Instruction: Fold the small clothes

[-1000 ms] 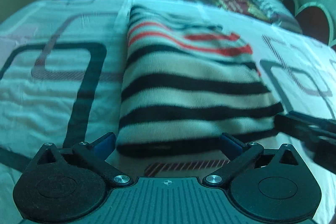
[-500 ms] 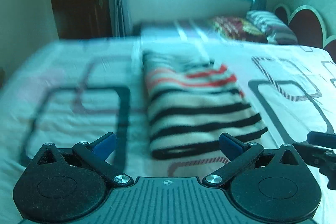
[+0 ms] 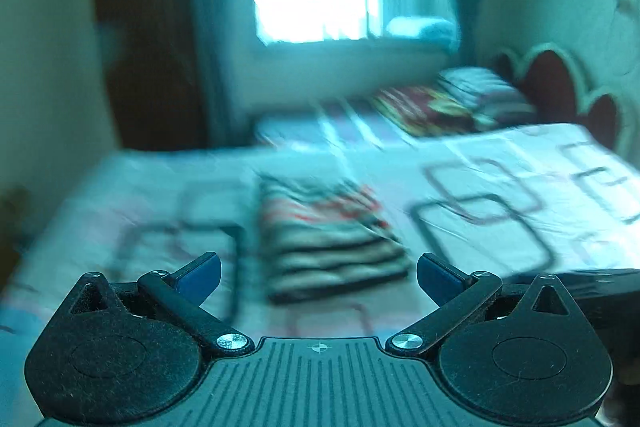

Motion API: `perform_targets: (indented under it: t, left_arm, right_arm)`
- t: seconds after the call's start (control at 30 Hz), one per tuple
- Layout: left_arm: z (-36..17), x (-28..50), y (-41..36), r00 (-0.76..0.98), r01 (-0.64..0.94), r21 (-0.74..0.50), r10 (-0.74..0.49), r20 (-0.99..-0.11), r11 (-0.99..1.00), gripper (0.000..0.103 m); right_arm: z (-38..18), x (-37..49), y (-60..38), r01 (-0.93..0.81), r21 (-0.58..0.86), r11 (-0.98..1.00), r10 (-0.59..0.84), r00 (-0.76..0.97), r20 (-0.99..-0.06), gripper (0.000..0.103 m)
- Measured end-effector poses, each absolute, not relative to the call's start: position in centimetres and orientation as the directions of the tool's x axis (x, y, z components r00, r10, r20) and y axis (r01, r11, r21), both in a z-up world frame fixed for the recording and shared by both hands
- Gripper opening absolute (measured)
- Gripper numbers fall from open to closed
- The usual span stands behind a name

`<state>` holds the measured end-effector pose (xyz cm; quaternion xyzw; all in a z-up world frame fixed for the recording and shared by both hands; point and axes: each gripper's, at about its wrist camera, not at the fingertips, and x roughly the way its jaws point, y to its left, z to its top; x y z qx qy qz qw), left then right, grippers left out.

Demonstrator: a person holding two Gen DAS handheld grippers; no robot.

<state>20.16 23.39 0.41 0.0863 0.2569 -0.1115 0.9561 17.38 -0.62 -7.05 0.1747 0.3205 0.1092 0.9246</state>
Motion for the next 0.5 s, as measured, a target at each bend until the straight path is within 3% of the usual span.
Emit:
perform_targets:
  t: [0.2, 0.37, 0.5]
  left_arm:
    - [-0.1, 17.3, 19.9, 0.794, 0.225, 0.230, -0.042, -0.606, 0.947, 0.103]
    - [0.1, 15.8, 20.9, 0.760, 0.173, 0.006, -0.130, -0.637, 0.985, 0.103]
    - [-0.9, 15.1, 21.4, 0.770, 0.109, -0.033, -0.105, -0.629, 0.993, 0.103]
  right_arm:
    - [-6.9, 14.3, -1.1, -0.113, 0.388, 0.915, 0.330, 0.764, -0.554, 0.094]
    - [-5.5, 11.7, -1.4, -0.094, 0.340, 0.936, 0.275, 0.798, -0.536, 0.094]
    - [-4.3, 9.8, -0.9, -0.054, 0.252, 0.966, 0.183, 0.833, -0.523, 0.101]
